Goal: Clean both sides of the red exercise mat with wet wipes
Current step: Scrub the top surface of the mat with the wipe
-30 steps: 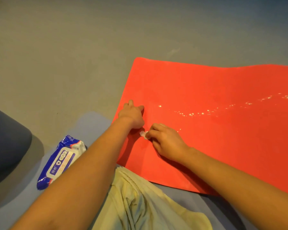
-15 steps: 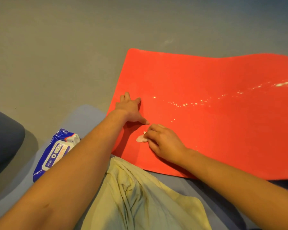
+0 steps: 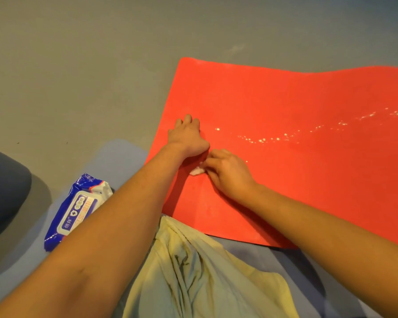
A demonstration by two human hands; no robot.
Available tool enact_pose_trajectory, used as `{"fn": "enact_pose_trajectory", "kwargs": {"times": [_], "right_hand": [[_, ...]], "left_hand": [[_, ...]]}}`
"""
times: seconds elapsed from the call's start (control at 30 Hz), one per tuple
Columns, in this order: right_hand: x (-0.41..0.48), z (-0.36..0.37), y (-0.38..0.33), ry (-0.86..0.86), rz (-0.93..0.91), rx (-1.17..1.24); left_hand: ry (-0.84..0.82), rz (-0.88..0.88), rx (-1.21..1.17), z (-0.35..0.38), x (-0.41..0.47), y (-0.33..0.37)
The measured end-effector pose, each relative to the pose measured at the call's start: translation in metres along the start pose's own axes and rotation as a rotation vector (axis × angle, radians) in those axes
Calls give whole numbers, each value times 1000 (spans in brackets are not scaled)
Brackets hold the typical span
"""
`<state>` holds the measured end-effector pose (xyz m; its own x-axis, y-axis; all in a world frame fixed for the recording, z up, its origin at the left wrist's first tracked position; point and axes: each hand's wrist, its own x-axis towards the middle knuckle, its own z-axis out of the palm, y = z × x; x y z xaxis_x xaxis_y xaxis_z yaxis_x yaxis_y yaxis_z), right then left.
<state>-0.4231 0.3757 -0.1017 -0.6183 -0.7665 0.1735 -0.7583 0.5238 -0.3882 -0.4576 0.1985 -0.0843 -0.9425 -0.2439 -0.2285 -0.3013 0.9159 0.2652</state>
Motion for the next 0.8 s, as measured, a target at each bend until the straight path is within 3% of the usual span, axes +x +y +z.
{"fn": "enact_pose_trajectory", "kwargs": {"times": [0.1,0.3,0.67,0.8], "right_hand": [[-9,4,-10,20,66,-27],[-46,-10,-21,-67,-142,16],[105,-12,69,80,298,-212],[80,-5,50,96,242,-190]], "left_hand": [[-12,1,1,-1,3,-1],[-57,6,-14,-1,13,1],[58,41,-98,9,19,-3],[76,70,-95,8,24,-5]]}}
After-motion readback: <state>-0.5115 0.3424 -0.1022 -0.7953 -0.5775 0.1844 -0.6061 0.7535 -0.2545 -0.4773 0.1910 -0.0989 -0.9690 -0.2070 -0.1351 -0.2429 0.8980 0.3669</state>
